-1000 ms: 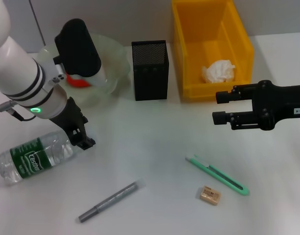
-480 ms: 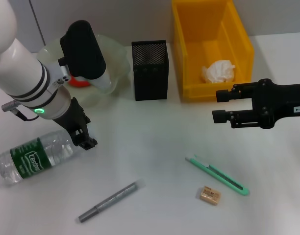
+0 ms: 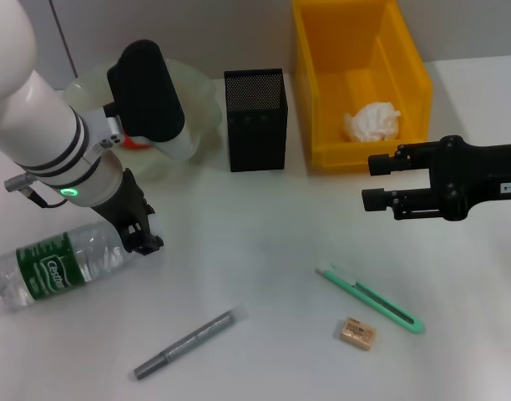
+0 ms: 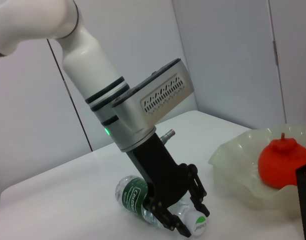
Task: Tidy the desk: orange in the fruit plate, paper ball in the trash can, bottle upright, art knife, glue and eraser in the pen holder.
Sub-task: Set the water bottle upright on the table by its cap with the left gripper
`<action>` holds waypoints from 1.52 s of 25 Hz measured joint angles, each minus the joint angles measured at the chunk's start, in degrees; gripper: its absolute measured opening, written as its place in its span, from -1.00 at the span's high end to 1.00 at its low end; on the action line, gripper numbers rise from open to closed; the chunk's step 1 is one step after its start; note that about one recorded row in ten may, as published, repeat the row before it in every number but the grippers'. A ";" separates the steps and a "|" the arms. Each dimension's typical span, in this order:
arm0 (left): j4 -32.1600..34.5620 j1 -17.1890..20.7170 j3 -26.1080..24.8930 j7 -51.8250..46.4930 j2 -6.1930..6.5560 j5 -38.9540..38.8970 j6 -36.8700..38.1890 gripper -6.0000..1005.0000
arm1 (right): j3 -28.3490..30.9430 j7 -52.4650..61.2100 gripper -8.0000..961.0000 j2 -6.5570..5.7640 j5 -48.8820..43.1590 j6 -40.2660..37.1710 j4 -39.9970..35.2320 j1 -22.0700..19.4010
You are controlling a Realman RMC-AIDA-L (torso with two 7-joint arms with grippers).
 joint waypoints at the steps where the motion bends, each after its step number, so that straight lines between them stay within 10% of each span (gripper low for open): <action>1: 0.00 0.00 0.50 -0.15 0.00 0.08 0.00 -0.06 | 0.02 0.01 -0.31 0.03 0.00 0.00 0.00 -0.02; 20: 8.04 1.08 1.37 -0.56 0.13 -0.59 2.87 0.11 | 0.16 0.08 -0.31 0.03 -0.62 0.59 0.00 -0.41; 38: 29.10 5.28 0.63 -2.32 0.55 5.26 15.07 0.13 | 0.16 1.56 -0.31 -0.31 -0.63 0.61 -0.38 -0.01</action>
